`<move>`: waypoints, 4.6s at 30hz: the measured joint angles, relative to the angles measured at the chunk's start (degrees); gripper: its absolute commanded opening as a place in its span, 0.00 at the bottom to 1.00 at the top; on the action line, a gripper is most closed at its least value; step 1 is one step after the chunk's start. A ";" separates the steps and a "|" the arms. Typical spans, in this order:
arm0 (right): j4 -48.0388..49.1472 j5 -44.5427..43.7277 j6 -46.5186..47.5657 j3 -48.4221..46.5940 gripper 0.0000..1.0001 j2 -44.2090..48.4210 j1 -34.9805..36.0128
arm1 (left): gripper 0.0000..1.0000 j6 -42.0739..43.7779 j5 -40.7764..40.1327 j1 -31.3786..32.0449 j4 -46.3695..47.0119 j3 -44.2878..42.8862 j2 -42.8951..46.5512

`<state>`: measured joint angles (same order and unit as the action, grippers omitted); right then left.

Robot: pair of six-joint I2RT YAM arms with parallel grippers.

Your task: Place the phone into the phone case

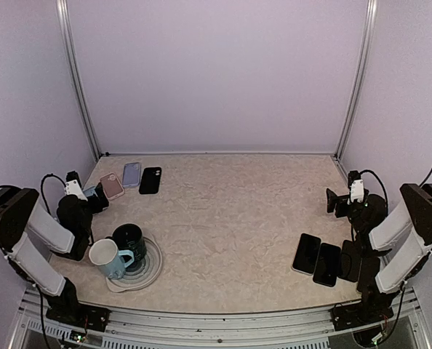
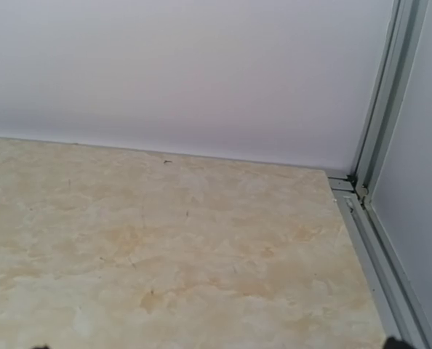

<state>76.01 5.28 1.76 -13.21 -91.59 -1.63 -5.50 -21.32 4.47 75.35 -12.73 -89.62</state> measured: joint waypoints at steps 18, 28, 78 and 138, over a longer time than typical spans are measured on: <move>-28.20 -3.43 -8.07 -17.73 0.99 14.38 -0.07 | 0.99 -0.98 -0.55 -0.70 0.50 1.49 2.38; -38.05 10.47 -11.41 -26.21 0.99 17.07 -0.04 | 0.99 3.26 -4.87 1.77 -13.44 -5.33 19.98; -56.78 14.23 -7.32 -28.06 0.95 25.35 13.31 | 0.00 -23.12 8.31 17.16 -109.59 -95.71 -46.45; -114.64 -14.51 -49.55 -29.27 0.97 9.70 36.74 | 0.75 -37.59 9.11 44.68 -87.84 -67.76 -17.40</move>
<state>-38.63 -9.23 -47.79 -42.48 -81.89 35.11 -43.09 -12.21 49.15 -12.49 -80.49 -107.02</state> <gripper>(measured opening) 0.973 0.752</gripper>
